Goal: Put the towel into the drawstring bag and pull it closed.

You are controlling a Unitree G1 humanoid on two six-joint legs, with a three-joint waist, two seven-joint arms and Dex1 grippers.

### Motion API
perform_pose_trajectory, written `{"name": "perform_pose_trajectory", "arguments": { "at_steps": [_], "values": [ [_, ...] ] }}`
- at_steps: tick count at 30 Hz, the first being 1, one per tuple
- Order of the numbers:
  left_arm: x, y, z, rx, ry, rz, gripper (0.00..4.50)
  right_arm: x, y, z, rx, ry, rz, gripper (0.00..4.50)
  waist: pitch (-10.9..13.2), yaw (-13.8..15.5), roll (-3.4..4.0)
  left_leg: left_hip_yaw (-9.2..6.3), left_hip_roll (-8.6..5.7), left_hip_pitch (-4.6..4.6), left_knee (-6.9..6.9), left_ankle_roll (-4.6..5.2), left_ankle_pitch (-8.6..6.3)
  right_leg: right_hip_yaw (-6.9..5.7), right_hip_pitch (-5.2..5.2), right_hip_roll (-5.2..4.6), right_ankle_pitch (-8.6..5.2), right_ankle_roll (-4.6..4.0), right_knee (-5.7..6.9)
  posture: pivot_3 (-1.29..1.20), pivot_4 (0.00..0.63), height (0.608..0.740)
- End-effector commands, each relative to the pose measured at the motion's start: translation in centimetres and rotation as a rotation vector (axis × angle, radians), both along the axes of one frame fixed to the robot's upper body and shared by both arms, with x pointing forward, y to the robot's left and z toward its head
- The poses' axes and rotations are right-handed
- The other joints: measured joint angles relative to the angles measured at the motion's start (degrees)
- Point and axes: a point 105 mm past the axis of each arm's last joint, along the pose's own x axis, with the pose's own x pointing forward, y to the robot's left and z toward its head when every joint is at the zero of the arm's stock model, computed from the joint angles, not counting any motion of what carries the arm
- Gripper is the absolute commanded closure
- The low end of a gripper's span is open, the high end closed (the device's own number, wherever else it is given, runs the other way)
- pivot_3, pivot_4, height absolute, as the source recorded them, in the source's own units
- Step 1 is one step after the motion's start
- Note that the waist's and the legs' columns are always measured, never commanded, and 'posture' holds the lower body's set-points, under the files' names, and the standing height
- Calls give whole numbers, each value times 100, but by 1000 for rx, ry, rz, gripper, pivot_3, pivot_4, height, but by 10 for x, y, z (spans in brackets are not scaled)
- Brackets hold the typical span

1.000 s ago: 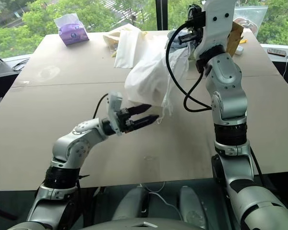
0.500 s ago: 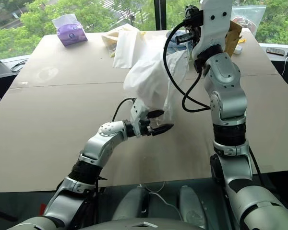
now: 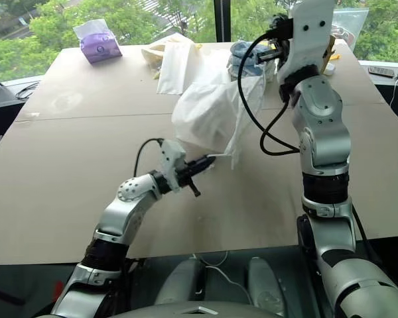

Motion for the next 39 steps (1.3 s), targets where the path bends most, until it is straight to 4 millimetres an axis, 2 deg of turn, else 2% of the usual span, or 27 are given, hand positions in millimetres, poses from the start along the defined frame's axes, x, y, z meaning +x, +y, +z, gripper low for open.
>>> {"name": "perform_pose_trajectory", "arguments": {
  "at_steps": [1, 7, 13, 20, 25, 29, 32, 39],
  "values": [
    [11, 44, 35, 53, -240, 276, 4482, -1, -34, -7, 7, 19, -131, 4500, 0, 18, 0, 1, 0, -1, -1, 0, 0, 1, 0, 0, 0, 0, 0, 0, 150, 740],
    [21, 113, 71, 104, -412, 657, 4482, 0, -77, -45, -31, 146, -292, 4500, 0, 32, 0, 3, -1, 0, -2, 13, -8, 2, -1, 0, 0, 0, 1, 0, 150, 740],
    [26, 156, 88, 192, -468, 838, 4482, -6, -113, -66, -56, 225, -411, 4500, 0, 66, 0, 5, -2, 0, -2, 10, -6, 2, -2, 1, 0, 0, 1, 0, 150, 740],
    [24, 193, 106, 252, -523, 993, 4482, -19, -157, -77, 9, 274, -575, 4500, 0, 72, 0, 2, -2, -1, -2, 1, -1, 0, -2, 1, 0, 0, 1, 0, 150, 740],
    [20, 218, 109, 238, -515, 1132, 4482, -34, -191, -78, 152, 261, -736, 4500, 0, 78, 0, 4, -2, -1, -2, 1, -1, 1, -2, 0, 0, 0, 1, 0, 150, 740],
    [15, 237, 106, 208, -486, 1246, 4482, -45, -208, -81, 262, 254, -825, 4500, 0, 73, 0, 4, -2, -1, -3, 1, -1, 1, -3, 1, 0, 0, 2, 0, 150, 740],
    [14, 242, 103, 191, -466, 1275, 4482, -48, -211, -82, 289, 246, -851, 4500, 0, 72, 0, 6, -2, -1, -3, 1, -1, 3, -4, 0, 0, 0, 3, 0, 150, 740],
    [16, 242, 102, 176, -456, 1282, 4482, -45, -204, -87, 316, 267, -811, 4500, 0, 71, 0, 8, -2, -1, -3, 1, -1, 4, -5, 1, 0, 0, 5, 0, 150, 740]
  ]
}}
